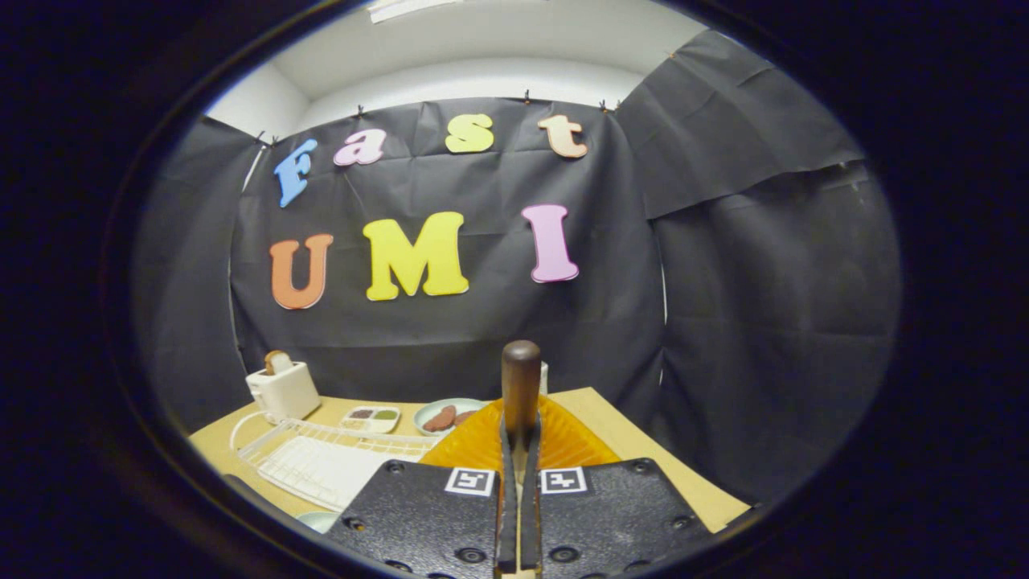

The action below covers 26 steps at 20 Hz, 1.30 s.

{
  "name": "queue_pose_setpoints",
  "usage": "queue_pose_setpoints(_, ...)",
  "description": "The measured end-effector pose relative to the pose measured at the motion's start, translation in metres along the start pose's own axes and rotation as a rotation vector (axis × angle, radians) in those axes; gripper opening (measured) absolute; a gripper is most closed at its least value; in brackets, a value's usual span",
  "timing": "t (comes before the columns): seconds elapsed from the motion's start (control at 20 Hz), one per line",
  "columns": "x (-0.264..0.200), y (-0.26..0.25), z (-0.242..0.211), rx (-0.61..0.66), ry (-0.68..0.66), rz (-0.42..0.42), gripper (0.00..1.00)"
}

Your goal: Take the plate from the dish rack, then take the spoon from the basket and place it into the plate.

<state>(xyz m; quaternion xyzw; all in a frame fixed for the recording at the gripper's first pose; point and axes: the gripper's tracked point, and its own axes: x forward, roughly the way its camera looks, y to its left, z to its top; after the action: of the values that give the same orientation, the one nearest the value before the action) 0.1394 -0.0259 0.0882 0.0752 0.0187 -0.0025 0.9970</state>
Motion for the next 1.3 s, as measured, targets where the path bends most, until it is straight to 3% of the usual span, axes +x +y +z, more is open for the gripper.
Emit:
queue_pose_setpoints(0.5,-0.052,0.090,-0.100,0.070,0.112,0.156,0.07)
queue_pose_setpoints(0.75,-0.054,0.123,-0.154,0.074,0.144,0.175,0.07)
queue_pose_setpoints(1.1,-0.055,0.167,-0.184,0.149,0.196,0.242,0.08)
queue_pose_setpoints(1.3,-0.052,0.179,-0.199,0.132,0.237,0.272,0.14)
